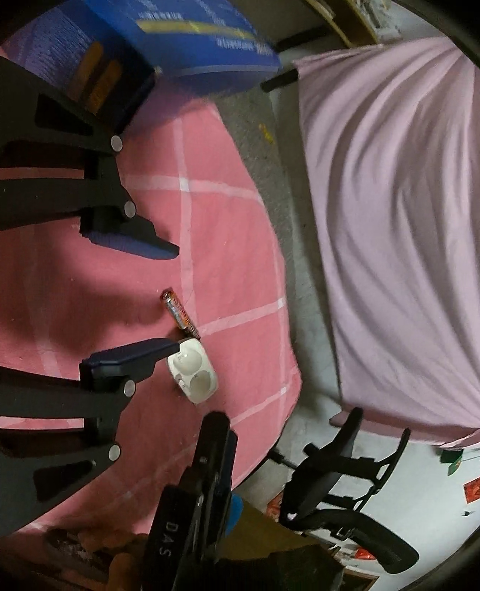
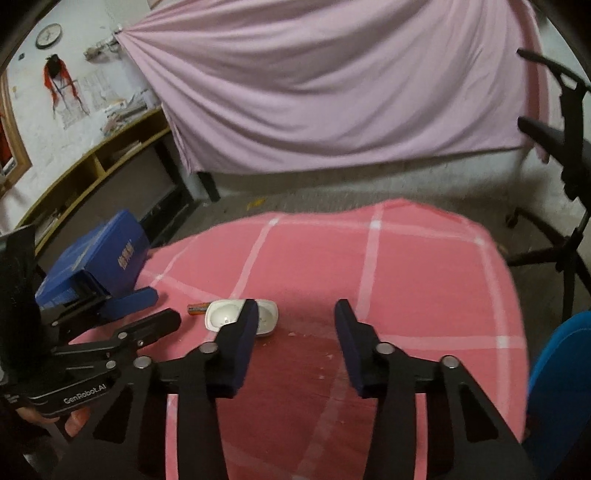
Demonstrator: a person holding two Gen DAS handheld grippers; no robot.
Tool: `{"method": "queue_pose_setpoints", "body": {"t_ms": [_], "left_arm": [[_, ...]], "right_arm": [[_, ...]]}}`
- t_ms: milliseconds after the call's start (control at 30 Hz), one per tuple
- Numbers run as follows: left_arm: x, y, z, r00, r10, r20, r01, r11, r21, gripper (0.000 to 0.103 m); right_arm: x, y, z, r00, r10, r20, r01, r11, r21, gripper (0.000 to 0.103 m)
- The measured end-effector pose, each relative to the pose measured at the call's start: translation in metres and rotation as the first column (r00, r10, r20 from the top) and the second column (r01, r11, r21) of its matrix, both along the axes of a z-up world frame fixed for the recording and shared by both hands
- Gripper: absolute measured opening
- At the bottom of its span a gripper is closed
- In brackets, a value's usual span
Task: Collect trash
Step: 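Grasp the white earbud case with the right tool while the left tool grasps the battery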
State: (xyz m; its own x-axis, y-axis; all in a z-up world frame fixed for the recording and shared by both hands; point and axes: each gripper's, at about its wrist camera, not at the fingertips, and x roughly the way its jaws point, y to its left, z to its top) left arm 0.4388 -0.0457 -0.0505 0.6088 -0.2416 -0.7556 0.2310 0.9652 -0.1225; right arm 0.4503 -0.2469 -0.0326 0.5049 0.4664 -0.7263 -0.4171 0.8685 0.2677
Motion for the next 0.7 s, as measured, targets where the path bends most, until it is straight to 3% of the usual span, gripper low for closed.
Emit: {"method": "queue_pose_setpoints", "body": {"t_ms": [100,233,467,700], "left_arm": [[0.008,0.001,-0.004,0.999,-0.02,-0.042,0.02,1.0,-0.005,0.029],[0.011,0.003,-0.003,0.998,-0.03,-0.047,0.03,0.999,-0.016,0.028],[0.015,0.005,-0.005,0.997,-0.056,-0.056,0.056,0.998,-0.015,0.028],[0.017,-0.001,-0.007,0.995,-0.083,-0.058,0.084,0.996,0.01,0.024]], "right_arm": [[0.006,0.002,-0.005,0.999,0.008,-0.042,-0.007,1.0,0.03,0.029],[0.01,0.005,-0.012,0.997,0.017,-0.082,-0.014,1.0,0.027,0.021],[0.014,0.013,-0.022,0.99,0.041,-0.138,-0.038,0.999,0.024,0.018],[0.011,0.009,-0.02,0.99,0.043,-0.136,-0.038,0.999,0.036,0.008]]}}
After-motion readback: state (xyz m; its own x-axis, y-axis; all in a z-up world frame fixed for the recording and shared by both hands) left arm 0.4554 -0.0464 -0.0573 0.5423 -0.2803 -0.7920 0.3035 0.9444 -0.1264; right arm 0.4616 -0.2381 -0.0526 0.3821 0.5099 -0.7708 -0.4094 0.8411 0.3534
